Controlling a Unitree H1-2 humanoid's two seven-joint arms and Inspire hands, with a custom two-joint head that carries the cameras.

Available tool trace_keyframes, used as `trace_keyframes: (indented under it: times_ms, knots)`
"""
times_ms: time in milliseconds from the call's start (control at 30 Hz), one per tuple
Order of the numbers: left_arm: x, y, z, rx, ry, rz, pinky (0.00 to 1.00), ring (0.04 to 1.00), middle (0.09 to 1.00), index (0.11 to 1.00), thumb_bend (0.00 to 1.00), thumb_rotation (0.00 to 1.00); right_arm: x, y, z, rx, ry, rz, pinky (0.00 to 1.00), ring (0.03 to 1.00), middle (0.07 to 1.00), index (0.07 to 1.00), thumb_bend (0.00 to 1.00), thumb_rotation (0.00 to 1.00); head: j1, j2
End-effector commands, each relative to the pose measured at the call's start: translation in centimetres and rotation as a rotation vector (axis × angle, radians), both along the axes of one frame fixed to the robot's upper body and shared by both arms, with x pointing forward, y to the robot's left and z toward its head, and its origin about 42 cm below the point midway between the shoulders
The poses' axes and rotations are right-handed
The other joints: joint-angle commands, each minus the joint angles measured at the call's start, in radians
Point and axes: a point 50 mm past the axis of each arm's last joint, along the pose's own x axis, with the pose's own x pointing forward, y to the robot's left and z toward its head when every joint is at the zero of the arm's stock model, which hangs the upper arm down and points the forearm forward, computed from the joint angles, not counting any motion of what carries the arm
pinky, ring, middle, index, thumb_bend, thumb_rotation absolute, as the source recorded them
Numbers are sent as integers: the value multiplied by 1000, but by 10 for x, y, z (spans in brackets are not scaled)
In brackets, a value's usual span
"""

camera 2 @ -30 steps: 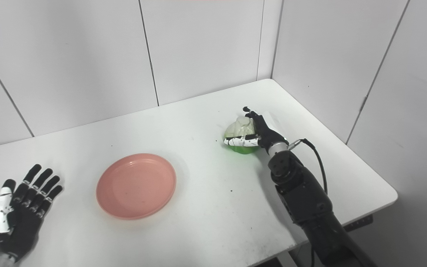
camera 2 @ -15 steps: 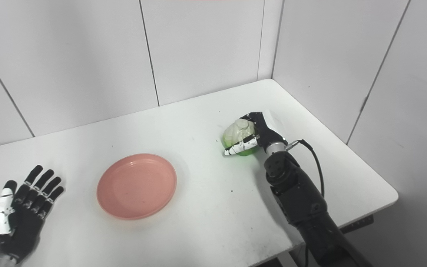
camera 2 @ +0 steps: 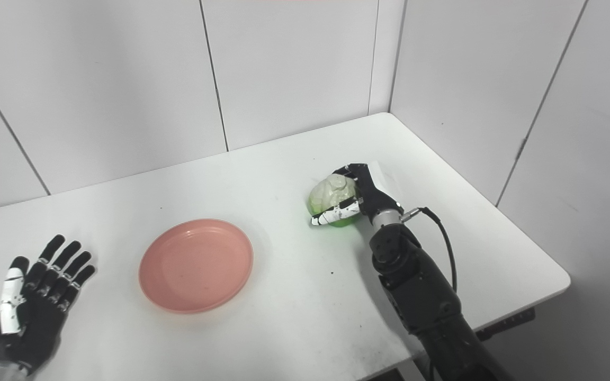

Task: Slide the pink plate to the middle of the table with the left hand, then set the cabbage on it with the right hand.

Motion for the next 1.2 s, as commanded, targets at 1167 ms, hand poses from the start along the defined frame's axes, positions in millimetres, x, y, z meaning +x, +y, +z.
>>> trace_keyframes:
  times_ms: [1167]
  knots:
    - [-12,-89,6,49,14,47,952,923,930,925,452,1000,25,182,61,-5,-267,534,353,409,452,518,526,0,395,6]
